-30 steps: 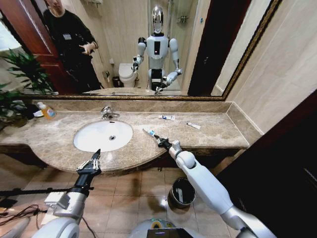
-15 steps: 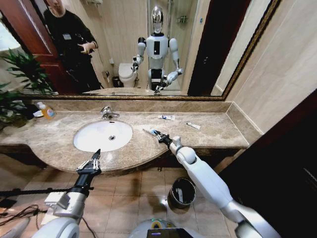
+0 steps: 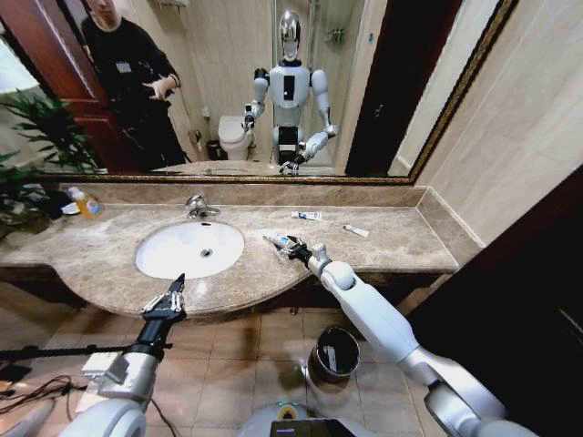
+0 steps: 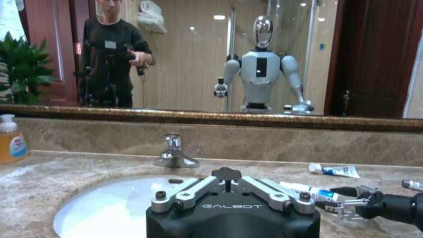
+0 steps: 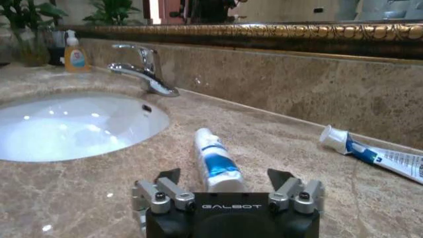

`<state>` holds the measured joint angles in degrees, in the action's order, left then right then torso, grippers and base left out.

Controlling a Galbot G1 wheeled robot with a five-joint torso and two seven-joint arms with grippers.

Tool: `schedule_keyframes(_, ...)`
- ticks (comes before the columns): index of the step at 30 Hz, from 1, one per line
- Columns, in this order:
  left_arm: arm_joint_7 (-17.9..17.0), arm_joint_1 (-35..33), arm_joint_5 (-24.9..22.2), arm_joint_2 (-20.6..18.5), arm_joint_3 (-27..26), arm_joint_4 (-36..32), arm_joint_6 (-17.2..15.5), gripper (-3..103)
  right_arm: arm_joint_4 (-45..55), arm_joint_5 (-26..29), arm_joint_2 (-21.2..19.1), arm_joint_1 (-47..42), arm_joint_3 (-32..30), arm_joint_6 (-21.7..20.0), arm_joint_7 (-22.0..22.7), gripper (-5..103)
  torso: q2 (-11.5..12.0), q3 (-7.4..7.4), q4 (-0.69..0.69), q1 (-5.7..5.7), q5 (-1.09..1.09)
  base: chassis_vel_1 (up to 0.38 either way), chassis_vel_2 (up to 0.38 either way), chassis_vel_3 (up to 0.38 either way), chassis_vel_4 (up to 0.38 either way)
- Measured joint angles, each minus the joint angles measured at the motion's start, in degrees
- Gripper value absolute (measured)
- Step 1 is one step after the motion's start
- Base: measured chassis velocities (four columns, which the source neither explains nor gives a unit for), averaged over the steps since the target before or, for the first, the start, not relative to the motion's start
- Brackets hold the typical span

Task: Pick up the trash from the sink and place it in the trash bin.

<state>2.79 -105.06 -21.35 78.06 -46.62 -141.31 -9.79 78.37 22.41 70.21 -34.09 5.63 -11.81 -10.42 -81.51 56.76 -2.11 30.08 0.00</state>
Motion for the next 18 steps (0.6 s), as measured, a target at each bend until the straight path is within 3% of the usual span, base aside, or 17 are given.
schedule_keyframes(4, 0.00, 0.00, 0.00, 0.00, 0.00, 0.00, 0.00, 0, -1.17, -0.22, 0.42, 0.79, 0.51, 0.01, 0.02, 100, 0.00, 0.00, 0.00, 0.00, 0.00, 0.000, 0.000, 0.000, 0.000)
schedule_keyframes(10, 0.00, 0.00, 0.00, 0.00, 0.00, 0.00, 0.00, 0, -2.04, -0.28, 1.13, 1.00, 0.66, 0.11, 0.65, 101, 0.00, 0.00, 0.00, 0.00, 0.00, 0.000, 0.000, 0.000, 0.000)
schedule_keyframes(14, 0.00, 0.00, 0.00, 0.00, 0.00, 0.00, 0.00, 0, -2.12, -0.27, 1.41, 0.98, 0.57, 0.18, 0.97, 91, 0.00, 0.00, 0.00, 0.00, 0.00, 0.000, 0.000, 0.000, 0.000)
schedule_keyframes(16, 0.00, 0.00, 0.00, 0.00, 0.00, 0.00, 0.00, 0, -2.11, -0.27, 1.46, 0.88, 0.44, 0.28, 1.07, 80, 0.00, 0.00, 0.00, 0.00, 0.00, 0.000, 0.000, 0.000, 0.000)
schedule_keyframes(18, 0.00, 0.00, 0.00, 0.00, 0.00, 0.00, 0.00, 0, -2.10, -0.37, 1.45, 0.77, 0.40, 0.49, 1.08, 80, 0.00, 0.00, 0.00, 0.00, 0.00, 0.000, 0.000, 0.000, 0.000)
